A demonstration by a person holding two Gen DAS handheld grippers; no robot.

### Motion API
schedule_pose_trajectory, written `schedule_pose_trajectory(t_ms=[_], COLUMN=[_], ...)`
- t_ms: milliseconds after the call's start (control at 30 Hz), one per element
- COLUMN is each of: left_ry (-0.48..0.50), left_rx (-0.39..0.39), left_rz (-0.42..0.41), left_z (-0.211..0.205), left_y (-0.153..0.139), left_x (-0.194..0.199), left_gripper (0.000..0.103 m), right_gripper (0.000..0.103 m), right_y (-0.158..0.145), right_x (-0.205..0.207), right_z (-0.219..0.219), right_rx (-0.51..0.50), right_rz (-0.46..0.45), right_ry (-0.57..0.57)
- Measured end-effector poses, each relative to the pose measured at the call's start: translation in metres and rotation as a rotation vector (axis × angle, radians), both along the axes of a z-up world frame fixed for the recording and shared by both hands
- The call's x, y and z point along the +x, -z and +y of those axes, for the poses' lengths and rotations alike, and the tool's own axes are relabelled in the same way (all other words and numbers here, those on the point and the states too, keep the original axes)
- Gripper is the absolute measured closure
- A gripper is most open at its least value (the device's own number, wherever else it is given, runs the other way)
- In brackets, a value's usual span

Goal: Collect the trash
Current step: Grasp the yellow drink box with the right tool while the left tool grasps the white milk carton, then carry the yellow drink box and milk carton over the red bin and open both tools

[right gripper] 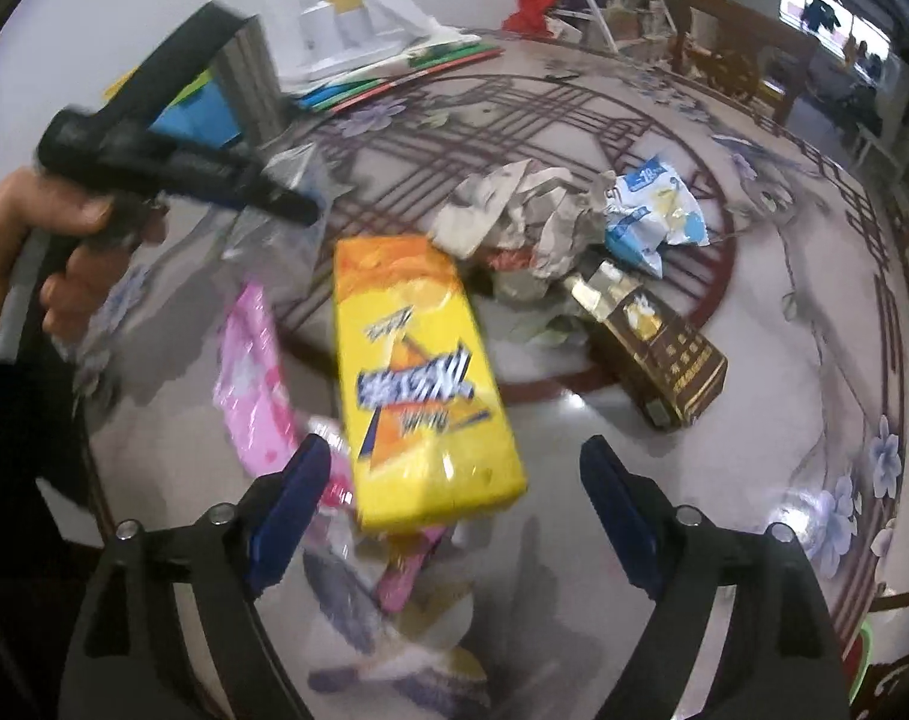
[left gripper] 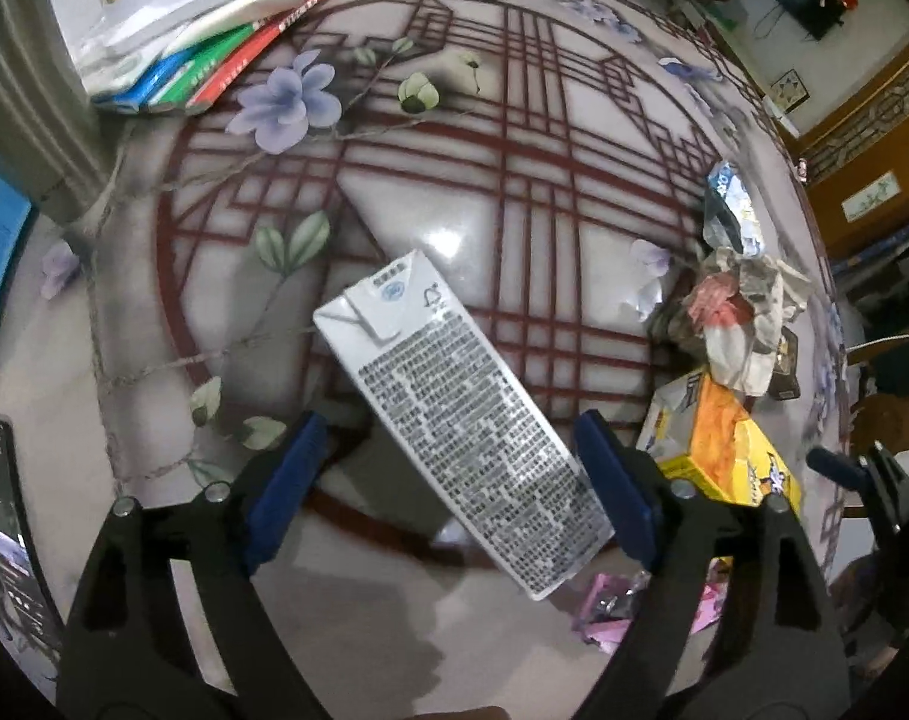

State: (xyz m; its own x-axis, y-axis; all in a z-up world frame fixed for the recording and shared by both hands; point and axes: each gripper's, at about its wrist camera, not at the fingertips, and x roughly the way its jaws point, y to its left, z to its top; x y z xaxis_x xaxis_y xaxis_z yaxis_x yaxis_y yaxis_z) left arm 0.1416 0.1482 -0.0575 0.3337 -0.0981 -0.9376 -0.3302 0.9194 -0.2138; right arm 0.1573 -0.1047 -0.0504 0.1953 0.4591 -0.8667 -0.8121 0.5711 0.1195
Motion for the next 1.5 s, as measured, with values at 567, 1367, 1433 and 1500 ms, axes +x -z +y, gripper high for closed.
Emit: schedule_pose_trajectory(t_ms=[567, 1367, 1433, 1500], left_ry=[0.129, 0.245, 0.271, 0.300], left_rx=[0.042, 0.134, 0.131, 0.127], left_rz=[-0.045, -0.205, -0.218, -0.231], left_z=[-0.027, -0.073, -0.085, -0.099], left_y=[-0.004, -0.077, -0.082, -0.088], left_x=[-0.005, -0.042, -0.040, -0.037], left_gripper=[0.061, 0.067, 0.067, 0.067], right_gripper=[0.044, 0.045, 0.045, 0.045], right_y=[0.011, -0.065, -0.072, -0.078], right_x=[0.017, -0.025, -0.026, -0.026], right_z=[0.016, -0.097, -0.114, -0.130], right_rx=[0.039, 0.181, 0.199, 0.213], right_rz=[0.127, -0.063, -0.078, -0.089], right_ry=[0.045, 0.284, 0.335, 0.376])
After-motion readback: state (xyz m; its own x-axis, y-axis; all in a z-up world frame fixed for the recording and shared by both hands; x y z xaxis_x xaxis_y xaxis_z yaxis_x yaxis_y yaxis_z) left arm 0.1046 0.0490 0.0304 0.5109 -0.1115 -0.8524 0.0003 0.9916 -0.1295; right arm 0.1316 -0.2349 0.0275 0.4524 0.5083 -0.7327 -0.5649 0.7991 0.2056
